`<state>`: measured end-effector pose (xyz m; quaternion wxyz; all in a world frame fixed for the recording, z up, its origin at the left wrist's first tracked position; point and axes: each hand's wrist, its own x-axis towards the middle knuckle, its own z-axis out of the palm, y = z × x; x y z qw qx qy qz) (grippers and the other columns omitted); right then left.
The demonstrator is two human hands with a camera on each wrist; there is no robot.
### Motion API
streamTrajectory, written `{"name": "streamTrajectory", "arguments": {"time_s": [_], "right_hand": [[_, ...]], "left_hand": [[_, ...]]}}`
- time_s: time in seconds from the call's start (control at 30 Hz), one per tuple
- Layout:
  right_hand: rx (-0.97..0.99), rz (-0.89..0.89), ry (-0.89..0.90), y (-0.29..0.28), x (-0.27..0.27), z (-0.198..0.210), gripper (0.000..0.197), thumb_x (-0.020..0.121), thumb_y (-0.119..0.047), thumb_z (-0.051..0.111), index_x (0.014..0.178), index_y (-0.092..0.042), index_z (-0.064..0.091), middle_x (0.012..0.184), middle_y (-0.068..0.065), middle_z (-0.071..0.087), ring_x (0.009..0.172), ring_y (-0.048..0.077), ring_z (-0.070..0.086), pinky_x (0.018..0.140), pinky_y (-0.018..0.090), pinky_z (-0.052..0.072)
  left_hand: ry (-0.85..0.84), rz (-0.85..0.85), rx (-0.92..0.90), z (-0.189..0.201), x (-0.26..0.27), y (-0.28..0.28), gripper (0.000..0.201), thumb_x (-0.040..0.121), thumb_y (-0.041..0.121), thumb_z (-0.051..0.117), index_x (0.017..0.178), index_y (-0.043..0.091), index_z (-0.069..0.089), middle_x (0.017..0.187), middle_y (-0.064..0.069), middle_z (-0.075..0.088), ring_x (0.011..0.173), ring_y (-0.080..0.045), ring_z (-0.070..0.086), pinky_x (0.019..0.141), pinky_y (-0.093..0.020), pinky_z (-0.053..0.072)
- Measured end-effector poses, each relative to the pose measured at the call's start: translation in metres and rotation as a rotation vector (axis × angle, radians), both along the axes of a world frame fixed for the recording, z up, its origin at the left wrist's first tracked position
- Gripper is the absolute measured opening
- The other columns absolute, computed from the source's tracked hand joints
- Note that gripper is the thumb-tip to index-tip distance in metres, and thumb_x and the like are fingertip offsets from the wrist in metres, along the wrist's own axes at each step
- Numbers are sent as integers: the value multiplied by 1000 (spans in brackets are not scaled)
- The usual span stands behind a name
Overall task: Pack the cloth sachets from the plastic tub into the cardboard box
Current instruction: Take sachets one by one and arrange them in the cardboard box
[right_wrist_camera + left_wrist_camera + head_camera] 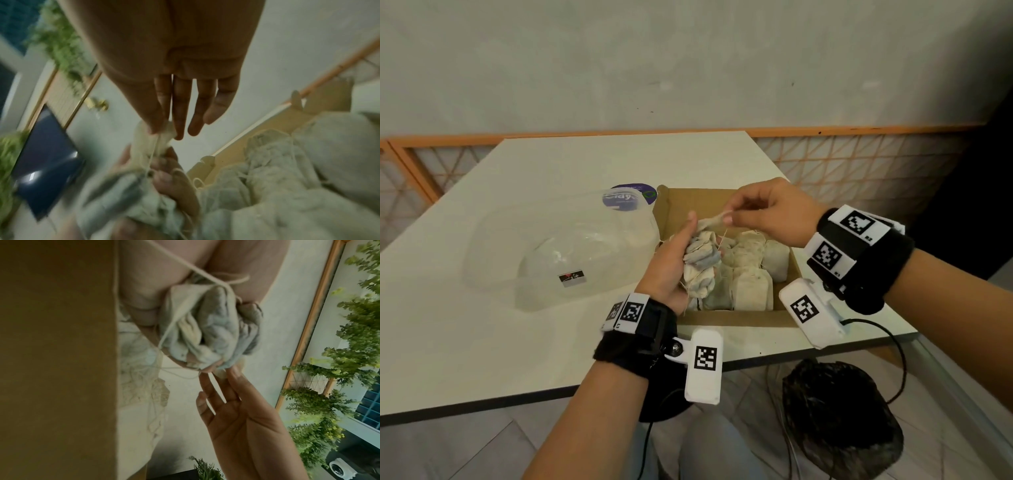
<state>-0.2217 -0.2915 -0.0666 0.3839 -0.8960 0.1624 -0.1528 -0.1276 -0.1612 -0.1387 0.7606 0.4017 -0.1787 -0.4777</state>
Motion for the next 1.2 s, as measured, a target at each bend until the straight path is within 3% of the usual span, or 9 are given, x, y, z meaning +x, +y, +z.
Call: {"name": "streamTrajectory", "arguments": {"time_s": [0.2,0.43,0.53,0.63,0.8,0.9,0.97,1.07,1.2], "right_hand": [[140,-129,-142,-9,-5,4,11,84,-8,65,76,-14,61,66,2,63,47,-2,58,46,10,40],[-66,-83,-155,9,-3,-10,5,82,-28,67,79,-24,66,77,-1,69,68,7,61,69,22,48],[-120,19,-55,21,-7,-13,10,83,-28,67,88,-19,68,83,-4,71,60,-6,58,61,6,41],[-186,31,30,22,-8,-14,15,81,-32,69,95,-26,69,88,-11,68,72,-1,62,66,10,43],[-157,6,-47,15,-5,-15,13,87,-14,62,97,-14,71,83,0,70,71,2,60,68,5,42],[62,-94,-149,1,-3,-8,14,87,-6,58,86,-16,68,83,6,69,74,10,62,74,21,49],[142,-135,-191,-8,-4,-1,19,86,-4,59,80,-20,66,76,-2,67,65,1,61,66,17,49],[11,-151,-118,-13,-7,9,14,83,-5,60,82,-16,69,70,-8,63,56,-6,56,57,6,43],[-27,-164,-127,-12,-4,9,14,83,-7,59,81,-17,69,72,-4,64,63,4,54,61,14,45]], "left_hand": [[72,30,-20,-1,4,1,32,91,44,49,92,15,61,67,-1,62,58,-12,64,42,-19,45],[111,-91,-60,-1,2,0,41,86,46,52,78,8,65,78,-8,56,72,-16,57,41,-17,46],[143,-92,-37,-2,4,-1,46,85,47,51,94,3,60,78,-10,55,59,-15,64,41,-19,49],[151,-112,-28,-5,6,-1,57,82,51,55,121,11,49,73,-6,60,51,-13,62,42,-20,48],[54,-150,-61,1,0,0,51,83,52,50,101,5,57,78,-11,52,47,-9,60,36,-16,40],[26,-87,-106,4,-4,1,35,84,31,52,107,5,53,76,-10,59,43,-9,57,35,-16,41],[46,-9,-108,3,-3,2,29,78,20,58,104,8,53,72,-8,64,50,-13,62,43,-19,49],[43,62,-79,-1,0,0,30,75,18,64,103,10,56,77,-8,64,56,-15,63,48,-24,54],[32,66,-49,-1,-1,-1,30,74,18,65,102,10,58,80,-8,63,58,-15,63,49,-23,53]]}}
